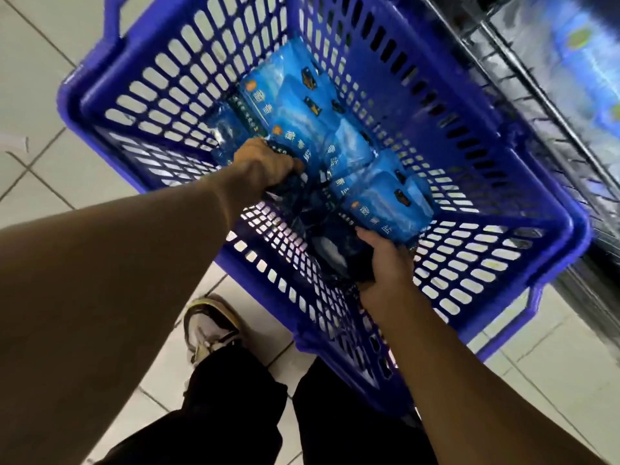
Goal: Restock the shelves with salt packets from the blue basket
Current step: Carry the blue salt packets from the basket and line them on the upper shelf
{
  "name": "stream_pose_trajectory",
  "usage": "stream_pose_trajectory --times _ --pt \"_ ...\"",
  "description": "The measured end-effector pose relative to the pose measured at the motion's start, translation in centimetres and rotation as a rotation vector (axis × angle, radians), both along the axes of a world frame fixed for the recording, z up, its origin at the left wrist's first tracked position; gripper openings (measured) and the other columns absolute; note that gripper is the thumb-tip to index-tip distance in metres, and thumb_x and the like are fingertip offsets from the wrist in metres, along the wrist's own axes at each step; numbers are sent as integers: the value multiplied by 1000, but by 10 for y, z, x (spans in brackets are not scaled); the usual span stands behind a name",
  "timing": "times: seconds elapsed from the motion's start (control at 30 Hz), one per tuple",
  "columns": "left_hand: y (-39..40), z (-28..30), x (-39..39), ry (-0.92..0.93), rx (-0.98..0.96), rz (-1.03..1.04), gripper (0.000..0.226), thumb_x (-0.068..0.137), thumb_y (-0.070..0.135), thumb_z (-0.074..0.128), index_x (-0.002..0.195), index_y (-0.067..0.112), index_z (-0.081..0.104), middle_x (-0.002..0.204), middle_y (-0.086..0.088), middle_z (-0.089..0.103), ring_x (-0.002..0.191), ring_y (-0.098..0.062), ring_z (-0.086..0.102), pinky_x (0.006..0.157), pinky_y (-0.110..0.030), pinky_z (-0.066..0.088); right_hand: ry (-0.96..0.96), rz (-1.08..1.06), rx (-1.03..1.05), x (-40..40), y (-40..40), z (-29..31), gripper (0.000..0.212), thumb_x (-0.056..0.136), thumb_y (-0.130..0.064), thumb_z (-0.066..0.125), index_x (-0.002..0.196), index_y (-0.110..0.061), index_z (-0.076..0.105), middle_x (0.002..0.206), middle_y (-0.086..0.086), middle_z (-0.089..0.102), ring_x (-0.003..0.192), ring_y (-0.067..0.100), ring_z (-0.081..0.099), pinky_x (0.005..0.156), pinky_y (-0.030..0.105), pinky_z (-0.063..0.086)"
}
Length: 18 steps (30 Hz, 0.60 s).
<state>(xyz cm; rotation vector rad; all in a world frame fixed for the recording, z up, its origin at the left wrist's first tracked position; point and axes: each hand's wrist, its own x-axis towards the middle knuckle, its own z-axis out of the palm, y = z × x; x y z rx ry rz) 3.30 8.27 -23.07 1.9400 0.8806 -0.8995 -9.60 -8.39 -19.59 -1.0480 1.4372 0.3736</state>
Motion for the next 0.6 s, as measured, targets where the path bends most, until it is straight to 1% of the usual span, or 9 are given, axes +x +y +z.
stream_pose_trajectory --times 0.07,0.1,0.17,0.2,0.3,0.37,0.47,0.5,0.6 --pt "8 27 -7 16 -62 72 20 76 15 85 74 10 65 48 4 67 37 -11 62 36 -21 49 -52 33 133 -2 -1 19 50 88 -11 72 135 -21 60 128 10 68 113 35 67 96 53 55" --pt "10 44 -12 12 -106 106 18 79 10 80 72 12 64 52 1 70 37 -12 62 35 -23 50 -68 39 195 -4 -1 32 47 90 -10 68 136 -18 61 129 11 69 115 35 67 99 52 54" --pt "14 81 -24 -2 -209 188 15 83 5 74 76 14 65 65 -3 75 47 -15 68 44 -30 57 -69 44 302 -8 -2 63 43 92 -11 65 135 -15 62 126 11 71 114 34 68 90 45 59" --pt "18 101 -31 -2 -256 231 14 85 3 73 79 14 67 64 -1 74 49 -14 69 44 -29 57 -62 48 349 -9 -1 81 44 91 -11 65 135 -15 62 125 11 72 113 33 69 84 42 60" --pt "29 168 -60 35 -456 376 12 87 3 72 97 10 72 76 -3 78 57 -17 73 49 -31 58 -68 35 444 -18 0 141 57 78 -8 70 134 -15 64 122 12 73 103 32 73 73 41 62" --pt "38 218 -81 65 -584 442 21 87 7 73 108 10 73 93 -9 80 69 -21 76 57 -33 61 -121 4 473 -25 0 187 63 72 -6 70 134 -16 64 123 12 72 100 31 74 70 44 62" --pt "50 297 -112 28 -734 529 40 79 8 74 118 5 70 108 -14 77 83 -23 77 65 -32 62 -234 -24 471 -36 -2 261 70 70 -3 69 138 -19 60 130 12 69 108 30 72 84 45 62" --pt "53 322 -121 15 -764 550 47 76 7 73 123 4 67 111 -15 76 87 -24 76 69 -33 63 -259 -25 472 -39 -3 287 70 70 -1 68 137 -20 61 129 12 69 107 30 72 84 44 62" --pt "63 396 -141 -5 -800 502 64 72 1 73 134 8 59 123 -16 72 103 -29 72 85 -41 62 -321 4 481 -45 -7 365 61 72 -1 65 129 -24 66 121 10 73 96 30 75 71 45 64"
